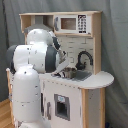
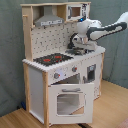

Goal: Play with the kitchen

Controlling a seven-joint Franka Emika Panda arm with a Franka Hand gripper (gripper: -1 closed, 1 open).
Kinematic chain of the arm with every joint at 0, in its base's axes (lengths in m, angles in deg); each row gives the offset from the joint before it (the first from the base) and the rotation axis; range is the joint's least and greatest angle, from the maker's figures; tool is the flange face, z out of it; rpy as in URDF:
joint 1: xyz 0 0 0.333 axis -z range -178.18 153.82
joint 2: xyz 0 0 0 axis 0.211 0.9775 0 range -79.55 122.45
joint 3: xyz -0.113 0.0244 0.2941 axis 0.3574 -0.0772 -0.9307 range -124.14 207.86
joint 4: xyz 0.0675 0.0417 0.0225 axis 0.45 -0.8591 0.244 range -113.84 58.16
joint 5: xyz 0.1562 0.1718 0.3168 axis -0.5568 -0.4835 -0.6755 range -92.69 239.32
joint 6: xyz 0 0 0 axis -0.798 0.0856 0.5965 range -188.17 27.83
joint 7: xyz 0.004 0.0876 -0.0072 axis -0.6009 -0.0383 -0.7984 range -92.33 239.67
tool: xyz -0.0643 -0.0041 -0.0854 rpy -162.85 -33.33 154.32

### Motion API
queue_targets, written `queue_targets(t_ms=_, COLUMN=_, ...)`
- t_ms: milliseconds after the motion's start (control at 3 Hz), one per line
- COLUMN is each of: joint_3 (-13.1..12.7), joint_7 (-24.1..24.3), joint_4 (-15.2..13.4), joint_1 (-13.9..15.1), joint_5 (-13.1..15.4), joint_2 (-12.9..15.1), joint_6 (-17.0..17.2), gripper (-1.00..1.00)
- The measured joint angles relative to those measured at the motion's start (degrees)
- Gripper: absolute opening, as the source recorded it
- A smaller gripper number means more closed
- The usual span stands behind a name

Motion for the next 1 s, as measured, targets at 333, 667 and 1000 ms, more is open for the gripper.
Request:
queue_targets(t_ms=333, joint_3=0.0, joint_7=0.0, joint_4=0.0, joint_1=0.0, joint_5=0.0, joint_2=-0.01, joint_6=-0.15, gripper=1.0)
queue_targets(t_ms=667, joint_3=-2.85, joint_7=3.29, joint_4=2.24, joint_1=-0.37, joint_5=-0.31, joint_2=0.08, joint_6=-1.49, gripper=1.0)
queue_targets(t_ms=1000, joint_3=-6.35, joint_7=7.82, joint_4=4.72, joint_1=-0.41, joint_5=-0.31, joint_2=0.5, joint_6=-1.3, gripper=1.0)
